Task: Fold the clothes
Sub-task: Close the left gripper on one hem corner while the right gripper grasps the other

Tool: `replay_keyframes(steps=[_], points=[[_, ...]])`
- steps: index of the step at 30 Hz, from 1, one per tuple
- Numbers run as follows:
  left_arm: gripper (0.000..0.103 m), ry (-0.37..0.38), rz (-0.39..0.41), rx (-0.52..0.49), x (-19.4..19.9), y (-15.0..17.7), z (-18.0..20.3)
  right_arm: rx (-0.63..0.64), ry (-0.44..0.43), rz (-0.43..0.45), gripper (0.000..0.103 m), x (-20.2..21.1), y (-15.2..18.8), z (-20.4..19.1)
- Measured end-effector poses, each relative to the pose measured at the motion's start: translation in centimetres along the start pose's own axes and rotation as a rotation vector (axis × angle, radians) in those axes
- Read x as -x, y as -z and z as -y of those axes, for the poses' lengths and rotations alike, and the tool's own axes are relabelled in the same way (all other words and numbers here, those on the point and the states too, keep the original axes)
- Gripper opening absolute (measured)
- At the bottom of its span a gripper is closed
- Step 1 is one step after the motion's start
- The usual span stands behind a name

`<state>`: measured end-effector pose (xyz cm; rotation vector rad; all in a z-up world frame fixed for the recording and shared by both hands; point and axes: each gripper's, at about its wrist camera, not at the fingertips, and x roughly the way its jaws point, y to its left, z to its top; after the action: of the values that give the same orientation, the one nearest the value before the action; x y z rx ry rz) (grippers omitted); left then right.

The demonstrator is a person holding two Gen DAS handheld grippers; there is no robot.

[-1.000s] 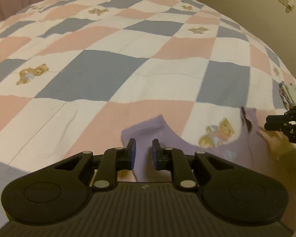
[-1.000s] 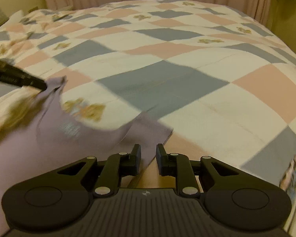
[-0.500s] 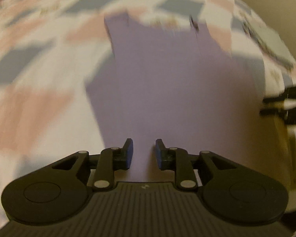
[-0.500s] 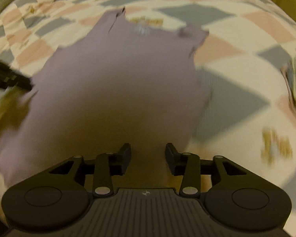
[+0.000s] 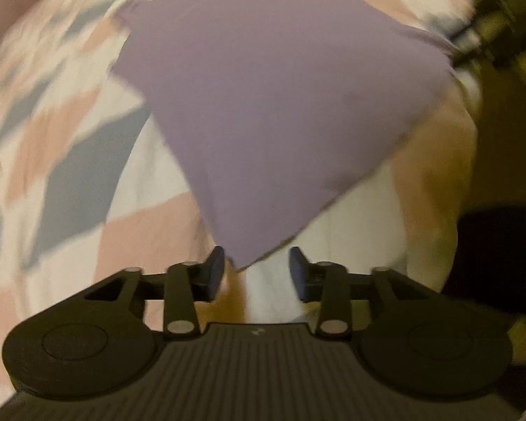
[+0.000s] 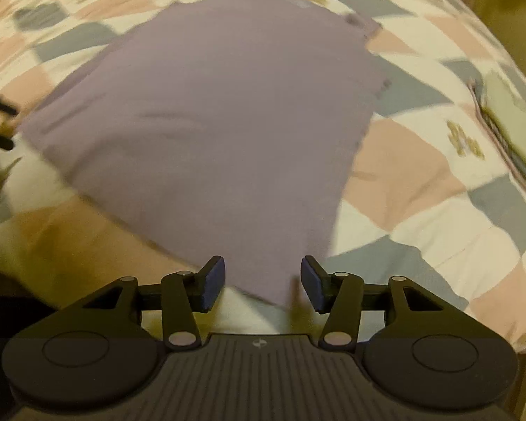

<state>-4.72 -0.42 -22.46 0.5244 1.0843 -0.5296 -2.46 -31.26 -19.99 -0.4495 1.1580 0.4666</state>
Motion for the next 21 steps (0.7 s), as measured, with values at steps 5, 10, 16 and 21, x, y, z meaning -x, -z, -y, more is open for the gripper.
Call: replay_keyframes(steps=[5, 10, 16, 21], points=[[0.053, -0.081, 0.054, -0.277, -0.9, 0.3, 3.9, 0.087, 0.001, 0.030, 0.061, 0.7, 0.0, -2.8], [0.055, -0.185, 0.071, -0.452, -4.1, 0.9, 5.9, 0.155, 0.000, 0.034, 0.062, -0.4, 0.6, -3.7], [0.070, -0.318, 0.108, -0.641, -6.7, 1.0, 6.8, 0.181, 0.014, 0.043, 0.062, -0.8, 1.4, -4.0], [0.025, -0.308, 0.109, -0.587, -6.0, -0.1, 5.3, 0.256, 0.049, 0.102, 0.067, -0.7, 1.4, -5.1]])
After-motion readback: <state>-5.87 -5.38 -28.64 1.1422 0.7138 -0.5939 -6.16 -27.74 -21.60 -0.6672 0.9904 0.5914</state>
